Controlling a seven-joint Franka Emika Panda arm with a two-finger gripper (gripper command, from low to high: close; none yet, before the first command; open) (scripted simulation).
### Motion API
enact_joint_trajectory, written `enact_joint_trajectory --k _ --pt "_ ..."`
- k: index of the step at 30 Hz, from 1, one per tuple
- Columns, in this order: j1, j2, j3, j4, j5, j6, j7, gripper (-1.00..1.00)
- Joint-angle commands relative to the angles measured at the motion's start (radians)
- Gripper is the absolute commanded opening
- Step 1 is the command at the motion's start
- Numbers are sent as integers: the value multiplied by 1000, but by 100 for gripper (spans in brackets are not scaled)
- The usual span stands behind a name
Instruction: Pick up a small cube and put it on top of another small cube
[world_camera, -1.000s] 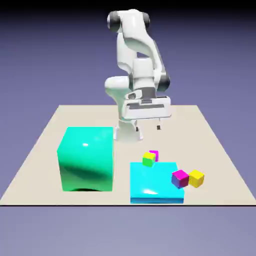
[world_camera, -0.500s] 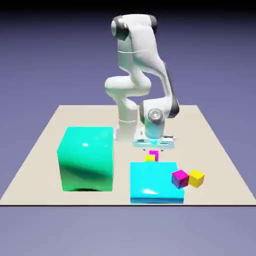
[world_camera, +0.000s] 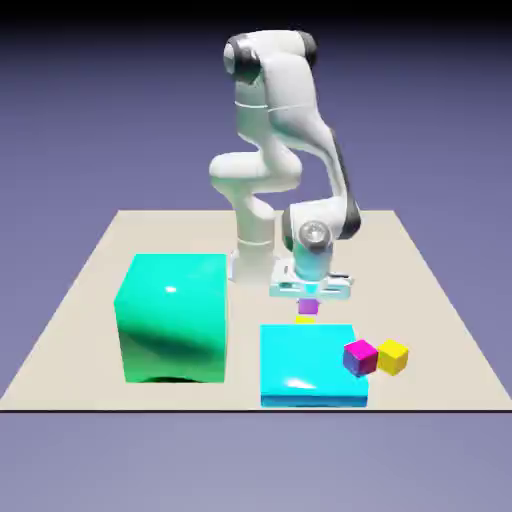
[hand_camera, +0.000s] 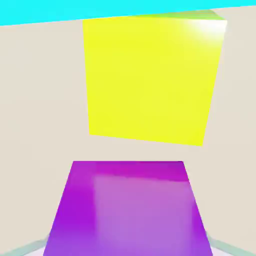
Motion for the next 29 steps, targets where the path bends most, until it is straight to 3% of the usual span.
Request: enact_joint_trajectory --k 1,20,25,26,29 --pt "7 18 -3 36 -1 -12 26 -100" --pt "160 363 -42 723 43 -236 487 -100" --pt "190 464 -34 672 58 -80 469 -100" --pt "190 464 -34 672 58 -80 469 100" --pt "173 408 -38 700 50 -167 479 100"
